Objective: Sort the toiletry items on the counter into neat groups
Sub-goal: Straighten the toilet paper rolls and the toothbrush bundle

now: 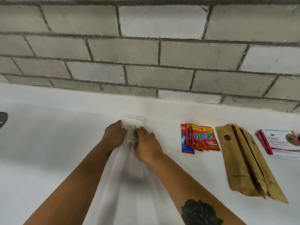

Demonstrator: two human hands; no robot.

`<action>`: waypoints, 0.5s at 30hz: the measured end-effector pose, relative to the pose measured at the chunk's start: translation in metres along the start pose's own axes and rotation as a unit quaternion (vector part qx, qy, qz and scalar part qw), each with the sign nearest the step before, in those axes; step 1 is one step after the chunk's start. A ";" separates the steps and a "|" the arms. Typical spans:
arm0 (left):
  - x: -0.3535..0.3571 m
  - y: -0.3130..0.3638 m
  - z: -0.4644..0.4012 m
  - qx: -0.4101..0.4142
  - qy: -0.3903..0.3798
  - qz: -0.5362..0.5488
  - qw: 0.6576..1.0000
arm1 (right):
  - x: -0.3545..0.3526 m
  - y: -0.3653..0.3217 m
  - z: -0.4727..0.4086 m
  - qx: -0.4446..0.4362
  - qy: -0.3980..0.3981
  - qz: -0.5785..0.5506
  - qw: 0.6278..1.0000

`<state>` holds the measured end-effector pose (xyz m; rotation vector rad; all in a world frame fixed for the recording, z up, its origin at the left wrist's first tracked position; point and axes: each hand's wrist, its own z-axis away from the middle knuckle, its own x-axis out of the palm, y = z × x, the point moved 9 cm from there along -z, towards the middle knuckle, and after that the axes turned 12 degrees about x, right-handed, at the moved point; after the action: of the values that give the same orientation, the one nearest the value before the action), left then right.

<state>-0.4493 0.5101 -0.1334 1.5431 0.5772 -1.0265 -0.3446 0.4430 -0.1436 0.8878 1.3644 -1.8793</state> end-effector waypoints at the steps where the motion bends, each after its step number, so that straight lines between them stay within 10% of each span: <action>1: 0.001 0.001 0.001 0.005 -0.004 0.005 1.000 | 0.001 0.001 0.000 0.001 0.007 -0.002 1.000; 15: 0.036 0.045 0.053 0.068 -0.136 0.086 0.985 | -0.014 0.035 0.061 0.005 0.074 0.022 0.997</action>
<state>-0.4106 0.4421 -0.1390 1.5092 0.1845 -1.1366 -0.3171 0.3774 -0.1367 1.0723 1.4113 -1.8193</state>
